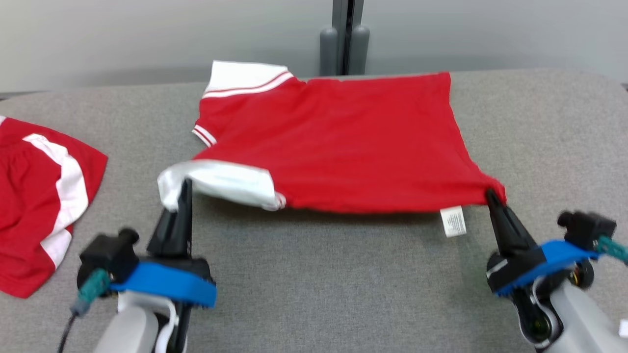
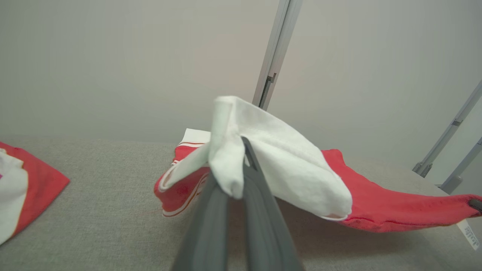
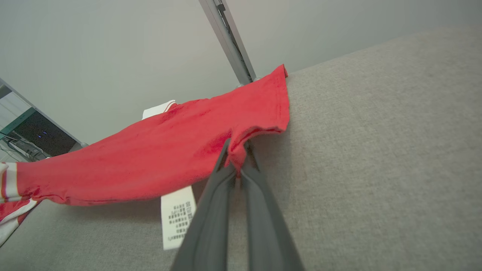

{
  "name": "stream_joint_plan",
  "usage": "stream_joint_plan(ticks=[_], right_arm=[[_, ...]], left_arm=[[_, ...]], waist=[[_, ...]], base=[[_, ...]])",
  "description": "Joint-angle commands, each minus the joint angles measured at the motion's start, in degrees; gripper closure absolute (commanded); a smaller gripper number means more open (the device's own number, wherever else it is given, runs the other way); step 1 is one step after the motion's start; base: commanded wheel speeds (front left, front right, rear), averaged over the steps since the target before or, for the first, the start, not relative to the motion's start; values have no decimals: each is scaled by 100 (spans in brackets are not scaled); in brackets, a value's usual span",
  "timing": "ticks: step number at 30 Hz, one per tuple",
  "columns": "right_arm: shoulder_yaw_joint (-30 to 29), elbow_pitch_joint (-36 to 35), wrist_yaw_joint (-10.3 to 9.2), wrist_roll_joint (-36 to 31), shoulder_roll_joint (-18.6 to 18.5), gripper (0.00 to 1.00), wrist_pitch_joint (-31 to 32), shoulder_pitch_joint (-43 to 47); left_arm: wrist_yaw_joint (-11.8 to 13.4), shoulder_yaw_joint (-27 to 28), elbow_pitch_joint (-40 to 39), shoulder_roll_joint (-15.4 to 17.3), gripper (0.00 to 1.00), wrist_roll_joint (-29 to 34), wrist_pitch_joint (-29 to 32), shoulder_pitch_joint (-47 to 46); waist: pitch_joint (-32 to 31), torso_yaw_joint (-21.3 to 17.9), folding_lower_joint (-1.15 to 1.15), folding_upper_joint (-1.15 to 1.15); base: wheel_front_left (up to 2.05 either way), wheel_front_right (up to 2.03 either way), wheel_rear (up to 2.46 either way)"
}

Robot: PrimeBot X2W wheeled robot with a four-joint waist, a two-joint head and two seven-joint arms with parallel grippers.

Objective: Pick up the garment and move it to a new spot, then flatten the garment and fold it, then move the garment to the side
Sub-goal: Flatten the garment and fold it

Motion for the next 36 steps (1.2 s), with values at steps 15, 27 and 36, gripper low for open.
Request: stream_joint_plan(ticks=[15,27,36], right_arm=[[-1251,-1658,3,-564,403,100,674,3218],[-2089,-2917,3,-1105,1022,100,1683,4460],[-2279,-3072,3,-1216,1202,100,2040,4205]], left_arm=[[-37,-215,-338,-166,100,263,-25,2285],[-84,-406,-397,-92,100,311,15,2789],[-157,-475,-219,-7,100,372,101,2345]], waist=[[-869,126,1,1],[-1068,198,1,1],[-1061,144,1,1]], base=[[0,0,0],[0,0,0],[0,0,0]])
